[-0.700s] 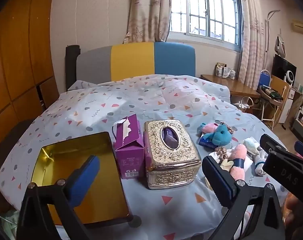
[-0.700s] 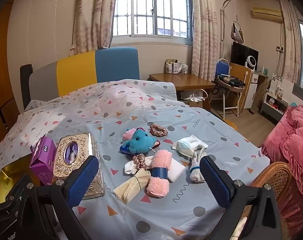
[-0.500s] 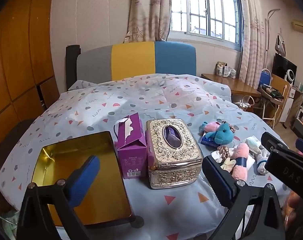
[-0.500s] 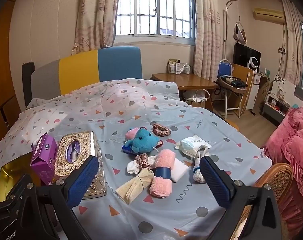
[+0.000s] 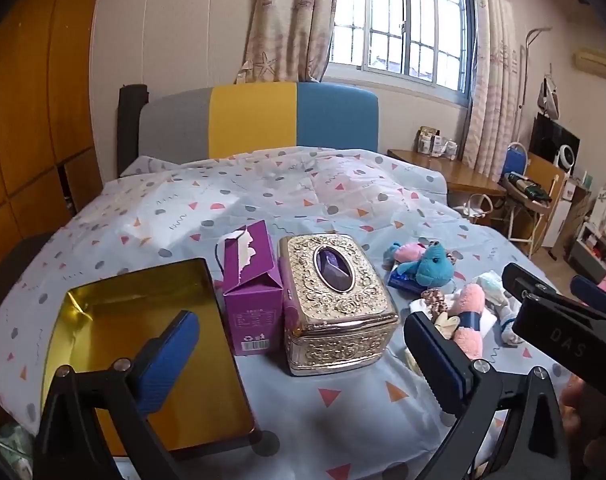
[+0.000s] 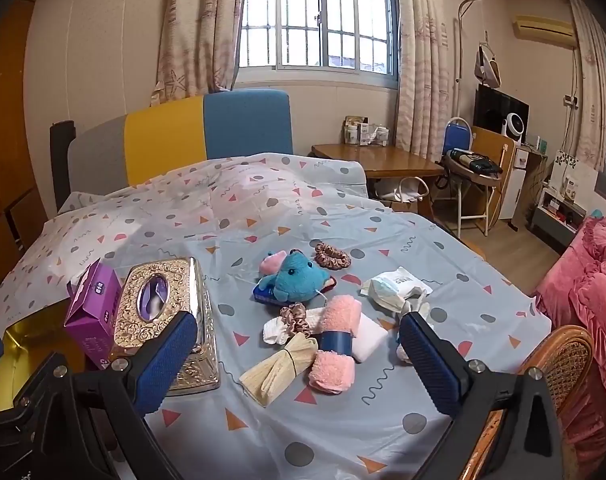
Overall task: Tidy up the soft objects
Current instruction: 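Move both tools toward the soft items beside the silver tissue box, then grasp the beige mesh cloth bundle with the left tool while the right tool approaches the pink towel roll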
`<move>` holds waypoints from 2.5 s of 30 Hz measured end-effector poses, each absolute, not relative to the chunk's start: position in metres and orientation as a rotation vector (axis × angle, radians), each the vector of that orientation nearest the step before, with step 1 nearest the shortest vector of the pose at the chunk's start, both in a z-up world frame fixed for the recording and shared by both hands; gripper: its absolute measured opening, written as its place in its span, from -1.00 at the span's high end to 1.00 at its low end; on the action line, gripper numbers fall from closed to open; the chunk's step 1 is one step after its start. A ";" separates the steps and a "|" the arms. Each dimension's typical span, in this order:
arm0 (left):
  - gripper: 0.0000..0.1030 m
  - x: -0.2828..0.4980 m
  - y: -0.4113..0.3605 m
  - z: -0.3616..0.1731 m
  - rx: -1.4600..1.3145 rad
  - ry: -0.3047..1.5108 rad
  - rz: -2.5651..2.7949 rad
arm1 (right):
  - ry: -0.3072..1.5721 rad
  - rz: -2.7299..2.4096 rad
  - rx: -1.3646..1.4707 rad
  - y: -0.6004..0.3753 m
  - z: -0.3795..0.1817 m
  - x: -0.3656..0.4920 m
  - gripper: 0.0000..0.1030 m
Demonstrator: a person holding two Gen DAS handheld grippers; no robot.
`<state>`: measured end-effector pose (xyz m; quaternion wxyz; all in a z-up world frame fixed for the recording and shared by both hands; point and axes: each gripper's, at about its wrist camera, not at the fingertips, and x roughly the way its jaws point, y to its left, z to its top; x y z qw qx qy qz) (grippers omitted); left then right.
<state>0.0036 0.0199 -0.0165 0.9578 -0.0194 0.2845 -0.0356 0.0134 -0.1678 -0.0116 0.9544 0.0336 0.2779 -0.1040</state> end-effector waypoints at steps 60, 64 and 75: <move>-1.00 0.010 -0.011 -0.033 0.044 0.645 -0.161 | 0.575 -0.291 0.137 -0.222 -0.023 0.021 -1.00; -1.00 0.011 -0.019 -0.034 0.057 0.654 -0.191 | 0.577 -0.304 0.149 -0.232 -0.024 0.020 -1.00; -0.93 0.036 -0.064 -0.054 0.122 0.765 -0.442 | 0.629 -0.313 0.226 -0.277 -0.035 0.021 -1.00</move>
